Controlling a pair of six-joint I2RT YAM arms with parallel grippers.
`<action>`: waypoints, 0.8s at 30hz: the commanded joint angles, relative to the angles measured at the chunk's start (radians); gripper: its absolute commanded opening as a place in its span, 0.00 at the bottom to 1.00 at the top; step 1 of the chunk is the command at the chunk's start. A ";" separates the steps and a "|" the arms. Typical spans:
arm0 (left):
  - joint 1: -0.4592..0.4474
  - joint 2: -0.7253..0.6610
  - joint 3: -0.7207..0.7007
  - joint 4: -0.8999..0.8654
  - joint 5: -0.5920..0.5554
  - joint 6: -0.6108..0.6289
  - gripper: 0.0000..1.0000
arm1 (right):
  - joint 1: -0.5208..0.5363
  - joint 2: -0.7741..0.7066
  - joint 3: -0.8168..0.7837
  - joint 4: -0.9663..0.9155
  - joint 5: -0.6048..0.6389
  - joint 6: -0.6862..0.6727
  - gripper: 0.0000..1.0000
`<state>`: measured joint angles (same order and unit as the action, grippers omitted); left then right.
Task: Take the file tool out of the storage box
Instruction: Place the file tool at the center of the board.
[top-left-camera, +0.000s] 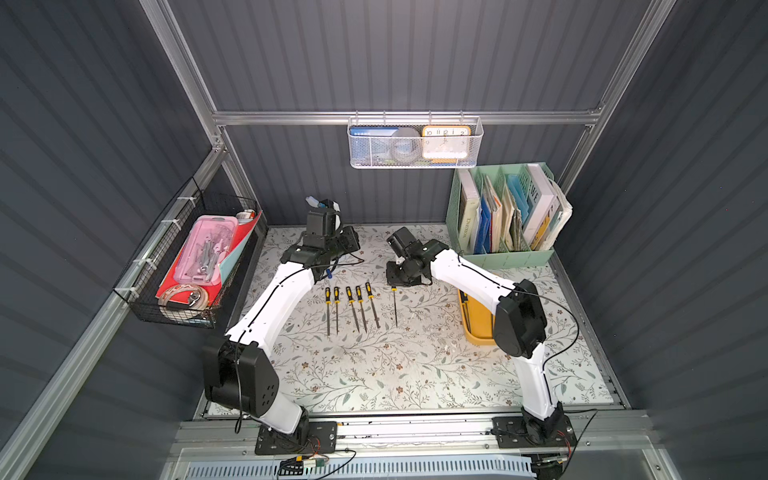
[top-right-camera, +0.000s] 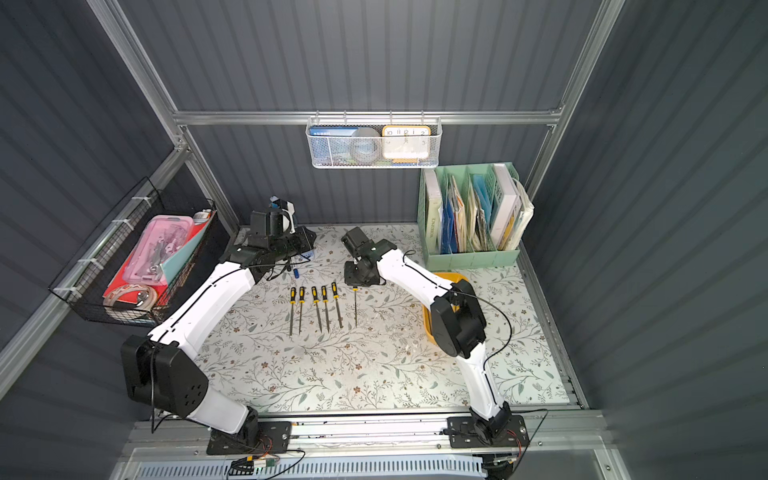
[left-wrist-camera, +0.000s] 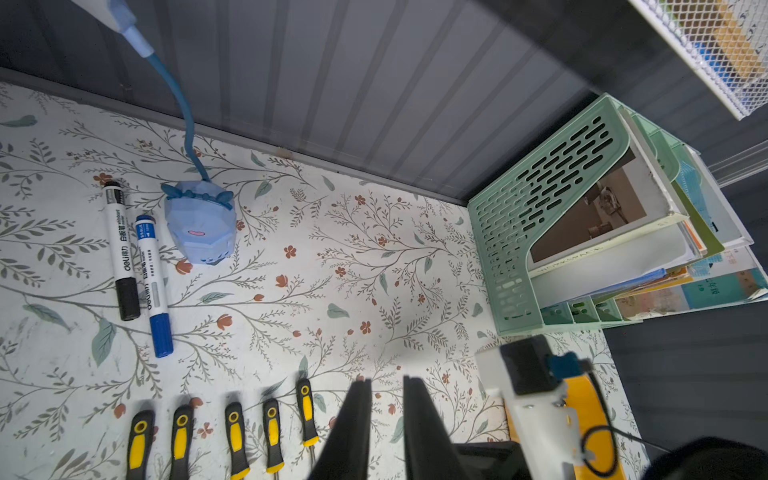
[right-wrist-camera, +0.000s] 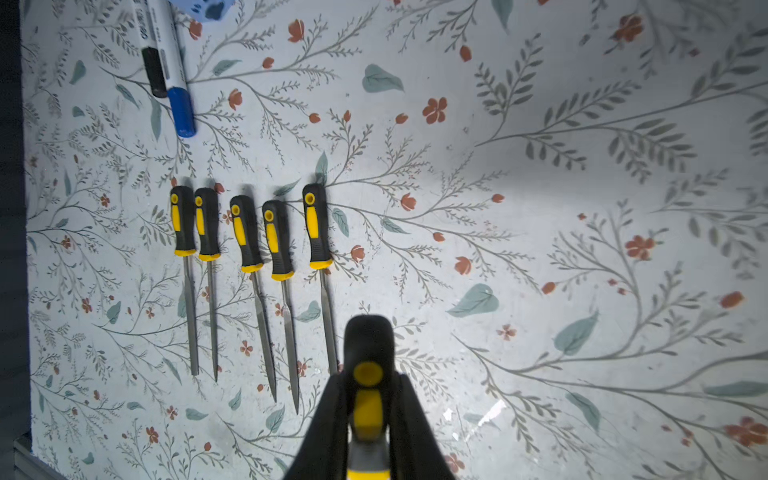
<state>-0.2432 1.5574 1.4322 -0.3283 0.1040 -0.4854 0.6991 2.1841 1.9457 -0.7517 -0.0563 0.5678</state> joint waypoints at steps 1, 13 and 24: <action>0.001 -0.037 -0.007 0.009 0.001 -0.022 0.19 | -0.006 0.051 0.035 -0.018 -0.014 0.021 0.00; 0.001 -0.056 -0.082 0.048 0.044 -0.041 0.19 | 0.008 0.181 0.105 -0.005 -0.057 0.058 0.00; 0.002 -0.135 -0.140 0.051 0.049 -0.089 0.19 | 0.013 0.285 0.193 -0.052 -0.029 0.050 0.04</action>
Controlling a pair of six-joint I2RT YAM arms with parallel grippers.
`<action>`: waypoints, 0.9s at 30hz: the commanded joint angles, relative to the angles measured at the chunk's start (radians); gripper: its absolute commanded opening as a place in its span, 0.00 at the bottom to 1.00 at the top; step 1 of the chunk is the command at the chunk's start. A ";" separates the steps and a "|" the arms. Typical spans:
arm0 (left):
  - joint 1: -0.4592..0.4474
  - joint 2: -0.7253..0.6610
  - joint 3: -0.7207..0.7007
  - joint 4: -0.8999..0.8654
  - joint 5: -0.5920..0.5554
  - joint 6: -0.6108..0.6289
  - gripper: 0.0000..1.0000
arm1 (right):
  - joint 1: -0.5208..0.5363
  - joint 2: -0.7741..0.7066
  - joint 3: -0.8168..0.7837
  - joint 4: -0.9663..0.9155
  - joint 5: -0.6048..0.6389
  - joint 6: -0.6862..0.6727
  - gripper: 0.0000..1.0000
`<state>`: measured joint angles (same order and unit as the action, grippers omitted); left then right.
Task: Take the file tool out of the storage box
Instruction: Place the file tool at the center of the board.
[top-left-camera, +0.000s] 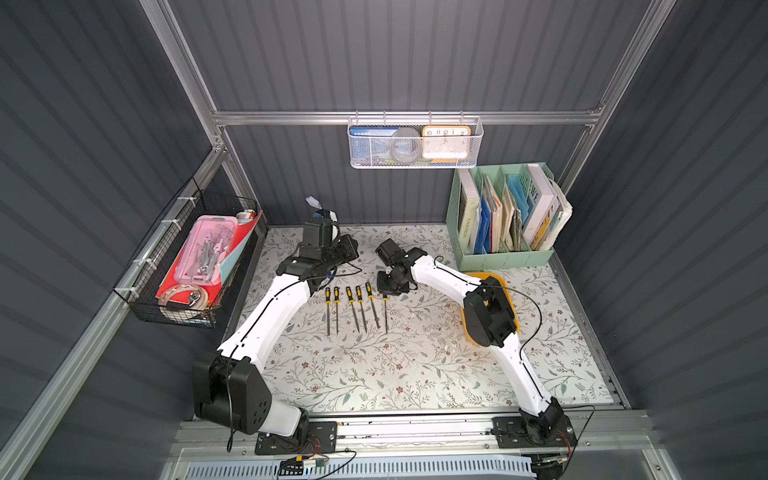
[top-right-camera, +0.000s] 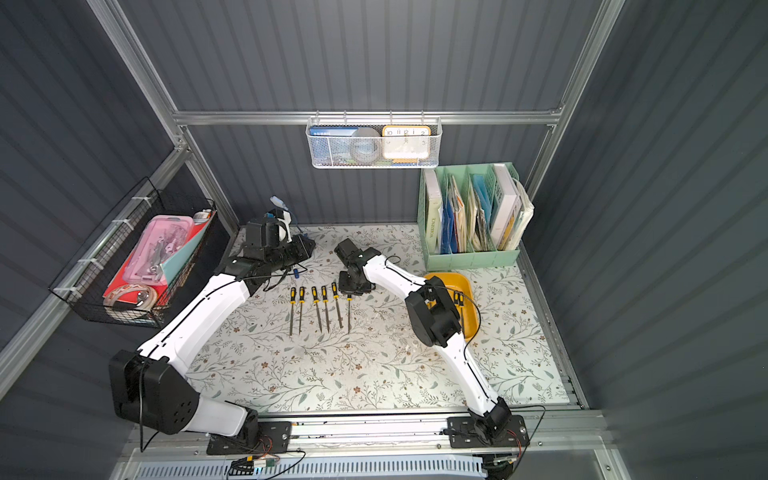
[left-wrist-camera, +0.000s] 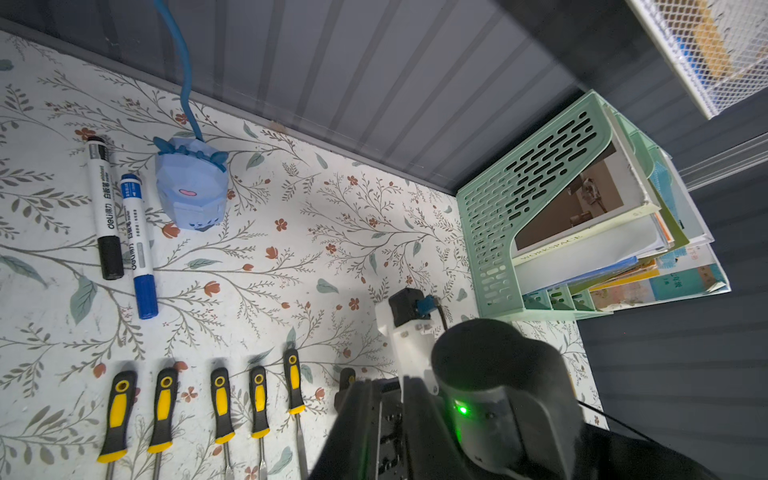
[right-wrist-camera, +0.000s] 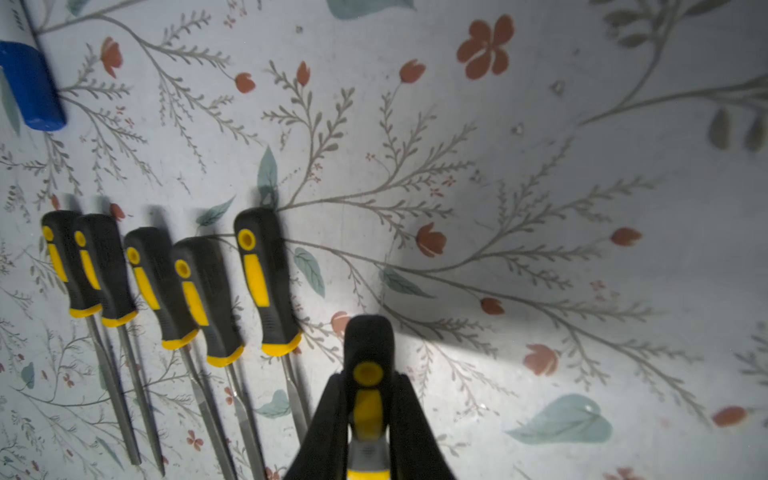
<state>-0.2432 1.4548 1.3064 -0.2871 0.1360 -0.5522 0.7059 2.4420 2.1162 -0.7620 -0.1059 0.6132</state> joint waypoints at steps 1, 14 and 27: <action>0.001 -0.034 -0.014 0.008 0.016 -0.021 0.19 | 0.006 0.031 0.022 -0.043 0.027 0.002 0.05; 0.001 -0.008 0.024 0.008 0.020 -0.011 0.20 | -0.003 -0.055 0.022 -0.032 0.061 0.004 0.44; -0.055 0.126 0.100 0.112 0.044 -0.001 0.22 | -0.257 -0.680 -0.556 0.028 0.161 -0.080 0.44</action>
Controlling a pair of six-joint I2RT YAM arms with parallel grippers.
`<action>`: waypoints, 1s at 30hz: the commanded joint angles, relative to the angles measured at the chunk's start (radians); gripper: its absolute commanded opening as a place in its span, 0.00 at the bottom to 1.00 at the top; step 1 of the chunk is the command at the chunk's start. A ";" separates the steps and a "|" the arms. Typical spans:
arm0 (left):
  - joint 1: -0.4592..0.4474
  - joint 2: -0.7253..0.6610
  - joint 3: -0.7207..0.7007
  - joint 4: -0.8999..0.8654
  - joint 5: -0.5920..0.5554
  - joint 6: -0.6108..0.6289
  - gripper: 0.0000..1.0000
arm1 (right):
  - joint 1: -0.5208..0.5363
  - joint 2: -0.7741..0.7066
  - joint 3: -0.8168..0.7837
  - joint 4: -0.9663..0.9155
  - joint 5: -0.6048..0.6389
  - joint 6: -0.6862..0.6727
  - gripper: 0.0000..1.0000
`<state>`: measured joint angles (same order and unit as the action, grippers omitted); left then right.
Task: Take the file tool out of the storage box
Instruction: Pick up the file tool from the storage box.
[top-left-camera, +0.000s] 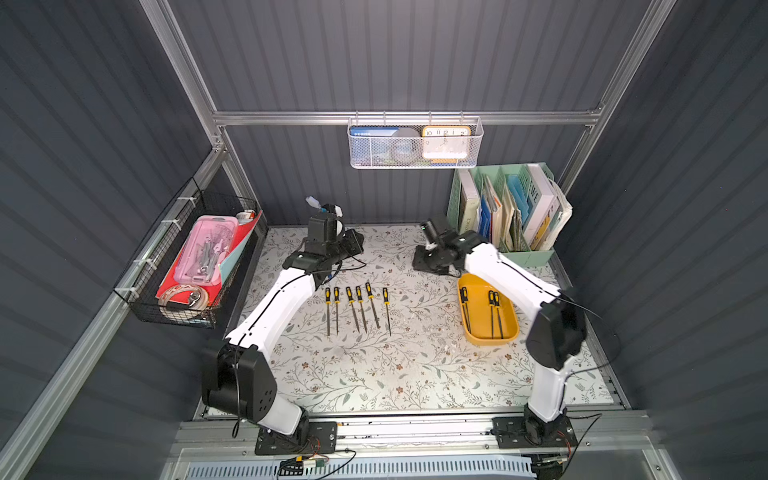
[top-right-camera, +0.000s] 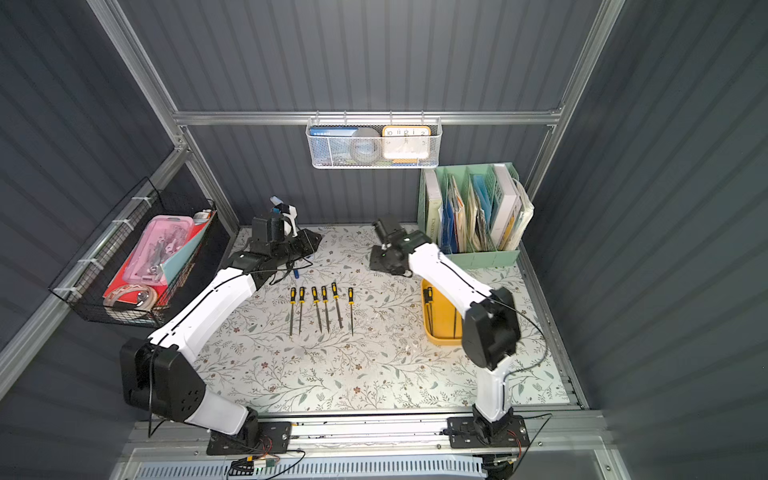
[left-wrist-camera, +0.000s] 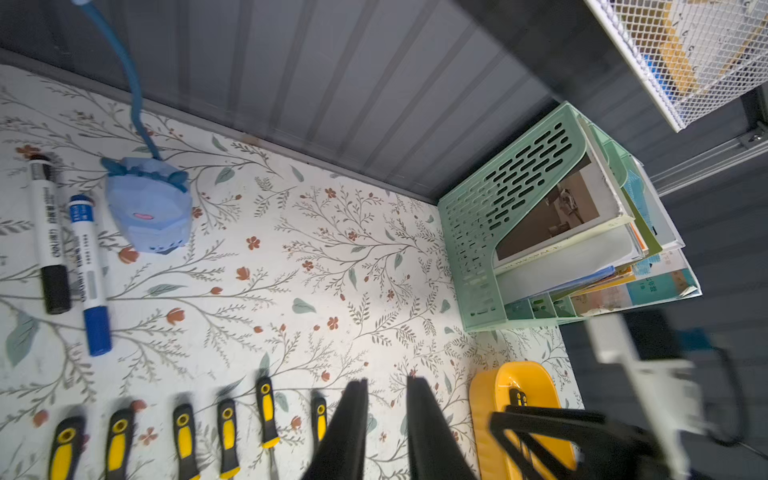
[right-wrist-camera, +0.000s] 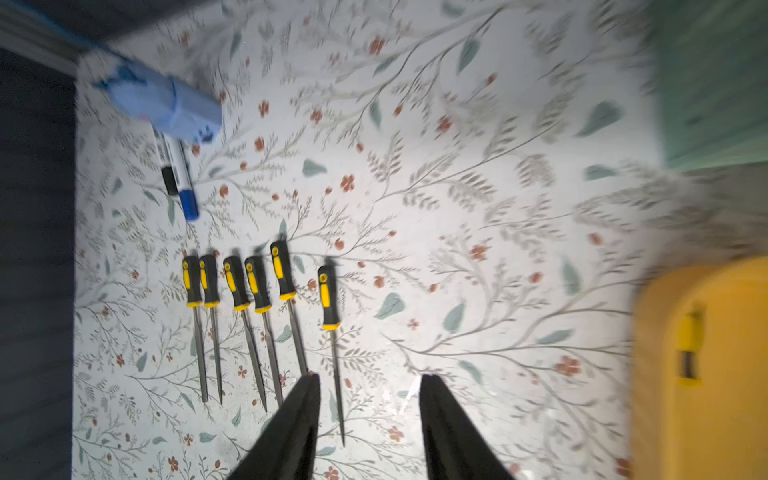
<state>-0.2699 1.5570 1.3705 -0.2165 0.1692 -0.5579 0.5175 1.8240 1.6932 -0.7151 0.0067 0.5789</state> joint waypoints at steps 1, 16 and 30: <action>-0.038 0.030 0.036 0.051 0.011 0.003 0.22 | -0.100 -0.091 -0.173 -0.029 0.050 -0.059 0.44; -0.082 0.085 0.101 0.049 0.015 0.023 0.23 | -0.343 0.002 -0.284 -0.182 0.116 -0.198 0.45; -0.083 0.091 0.111 0.012 -0.001 0.037 0.26 | -0.398 0.154 -0.250 -0.148 0.102 -0.236 0.45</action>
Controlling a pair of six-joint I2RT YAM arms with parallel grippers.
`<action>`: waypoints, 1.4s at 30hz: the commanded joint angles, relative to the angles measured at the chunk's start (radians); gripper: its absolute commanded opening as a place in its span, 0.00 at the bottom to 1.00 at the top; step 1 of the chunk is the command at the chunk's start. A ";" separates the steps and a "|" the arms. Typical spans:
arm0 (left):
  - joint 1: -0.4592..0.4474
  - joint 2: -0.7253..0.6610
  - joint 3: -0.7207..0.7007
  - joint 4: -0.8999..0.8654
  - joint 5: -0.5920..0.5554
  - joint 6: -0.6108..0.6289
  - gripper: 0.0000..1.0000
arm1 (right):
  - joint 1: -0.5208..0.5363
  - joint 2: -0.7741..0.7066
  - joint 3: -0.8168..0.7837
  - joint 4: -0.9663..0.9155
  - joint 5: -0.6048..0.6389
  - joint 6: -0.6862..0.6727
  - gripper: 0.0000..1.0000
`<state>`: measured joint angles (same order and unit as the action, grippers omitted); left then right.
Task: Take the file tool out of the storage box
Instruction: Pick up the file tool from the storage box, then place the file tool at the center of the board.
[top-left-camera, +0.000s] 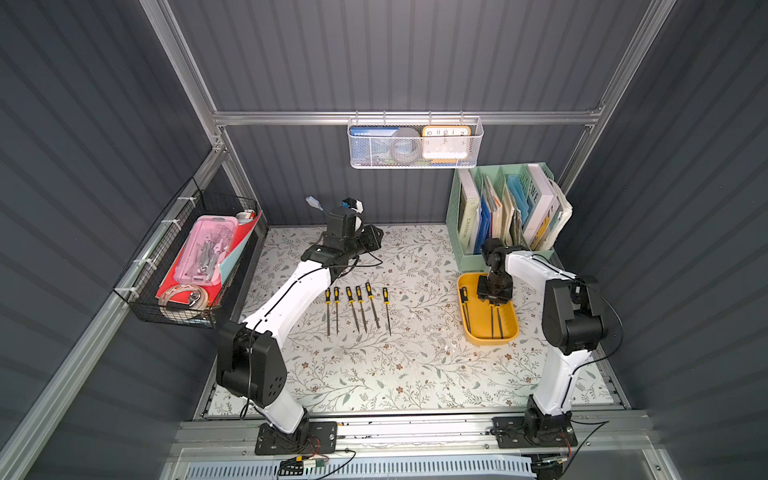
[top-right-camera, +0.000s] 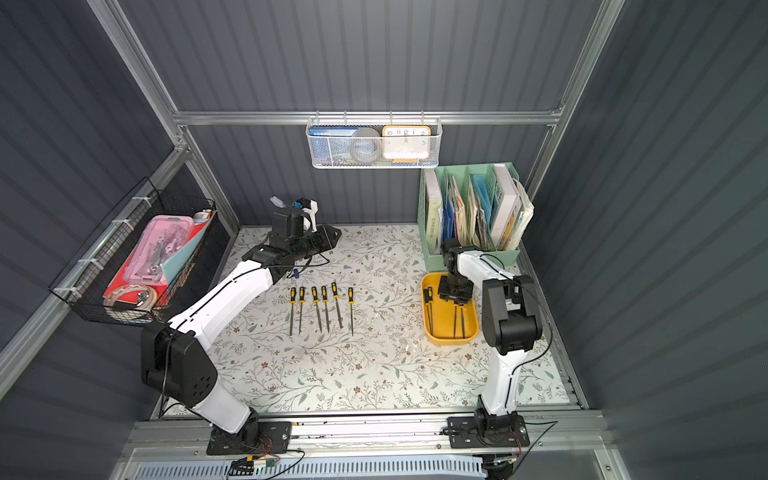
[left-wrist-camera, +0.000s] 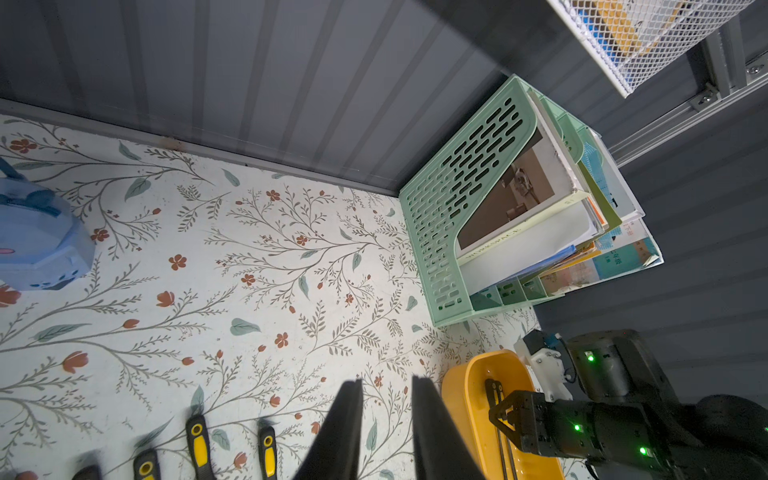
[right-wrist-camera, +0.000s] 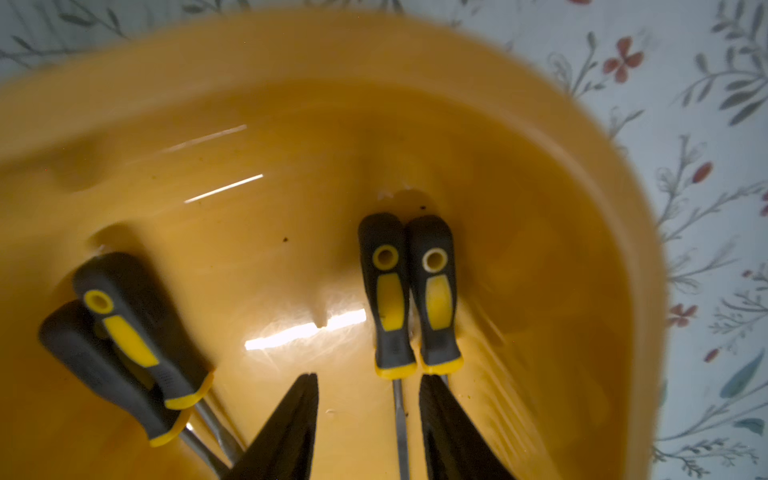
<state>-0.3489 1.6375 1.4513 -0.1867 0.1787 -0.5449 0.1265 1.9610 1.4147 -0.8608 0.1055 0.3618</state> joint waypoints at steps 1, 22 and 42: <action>-0.004 0.012 0.030 -0.020 -0.010 0.025 0.26 | -0.007 0.024 0.030 -0.001 0.002 -0.025 0.45; -0.004 -0.010 0.031 -0.057 -0.063 0.025 0.26 | -0.011 0.032 0.030 0.028 -0.076 -0.065 0.00; 0.054 -0.043 0.026 -0.094 -0.089 0.025 0.26 | 0.449 -0.108 0.300 0.028 -0.111 0.112 0.00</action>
<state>-0.2947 1.6241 1.4548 -0.2623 0.0887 -0.5377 0.5350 1.7660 1.6917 -0.8440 0.0093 0.4057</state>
